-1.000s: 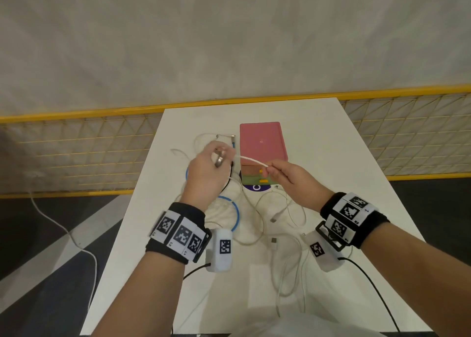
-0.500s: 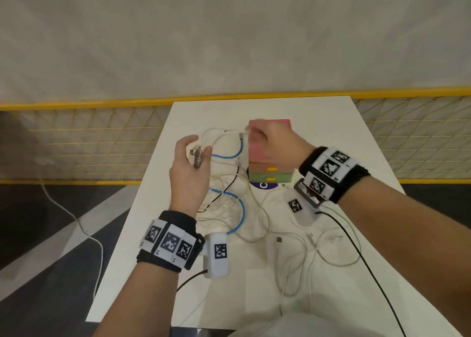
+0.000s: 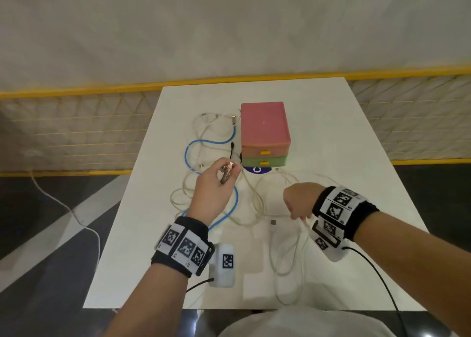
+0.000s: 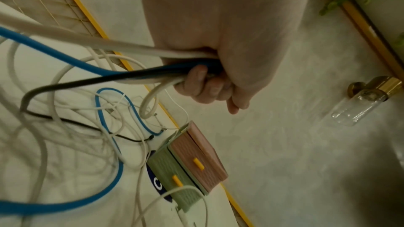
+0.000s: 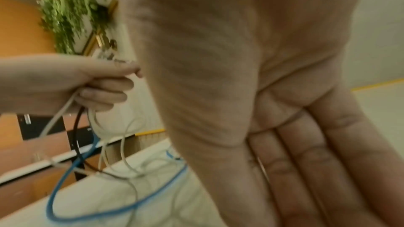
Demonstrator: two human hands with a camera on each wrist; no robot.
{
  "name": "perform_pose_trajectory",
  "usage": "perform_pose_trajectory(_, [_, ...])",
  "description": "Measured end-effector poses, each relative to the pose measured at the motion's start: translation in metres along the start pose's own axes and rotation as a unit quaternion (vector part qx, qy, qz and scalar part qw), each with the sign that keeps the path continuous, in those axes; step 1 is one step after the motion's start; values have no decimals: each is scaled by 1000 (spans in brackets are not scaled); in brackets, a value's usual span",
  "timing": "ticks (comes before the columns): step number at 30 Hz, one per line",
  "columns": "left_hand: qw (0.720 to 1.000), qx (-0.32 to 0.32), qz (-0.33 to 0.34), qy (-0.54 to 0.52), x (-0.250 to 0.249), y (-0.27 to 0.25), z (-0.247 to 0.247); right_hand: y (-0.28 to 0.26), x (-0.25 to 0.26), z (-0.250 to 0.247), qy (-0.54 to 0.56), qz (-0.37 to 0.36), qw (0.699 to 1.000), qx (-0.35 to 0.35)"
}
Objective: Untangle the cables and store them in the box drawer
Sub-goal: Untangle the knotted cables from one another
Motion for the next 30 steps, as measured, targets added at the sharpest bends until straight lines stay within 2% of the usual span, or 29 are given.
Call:
perform_pose_trajectory(3, [1000, 16, 1, -2, -2, -4, 13, -1, -22, 18, -37, 49, 998, -24])
perform_pose_trajectory(8, [999, 41, 3, -16, -6, -9, 32, -2, -42, 32, 44, 86, 992, -80])
perform_pose_trajectory(13, [999, 45, 9, -14, -10, -10, 39, -4, -49, 39, 110, 80, 983, -124])
perform_pose_trajectory(15, [999, 46, 7, -16, -10, -11, 40, -7, -50, 34, 160, 63, 972, -163])
perform_pose_trajectory(18, [999, 48, 6, -5, -11, -12, 40, -13, -46, 17, 217, 34, 944, -246])
perform_pose_trajectory(20, [999, 48, 8, -2, -12, -12, 40, -21, -38, 0, 182, 0, 927, -328])
perform_pose_trajectory(22, [999, 49, 12, -6, -15, -11, 41, -30, -29, -16, 176, -38, 898, -402])
perform_pose_trajectory(23, [999, 50, 12, -6, -16, -11, 42, -34, -24, -22, 212, -60, 881, -419])
perform_pose_trajectory(27, [998, 35, -14, -40, -21, -10, 40, -48, -2, -36, 442, -190, 785, -390])
perform_pose_trajectory(30, [995, 32, -33, -88, -29, -7, 42, -63, 17, -44, 469, -256, 752, -387])
Point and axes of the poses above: each hand's wrist, its own y-axis towards the middle knuckle, its own z-axis out of the palm, x = y × z, the point moved 7 cm from there along y, towards the middle knuckle, and after that the axes turned 9 degrees about y, right-handed, at the moved point
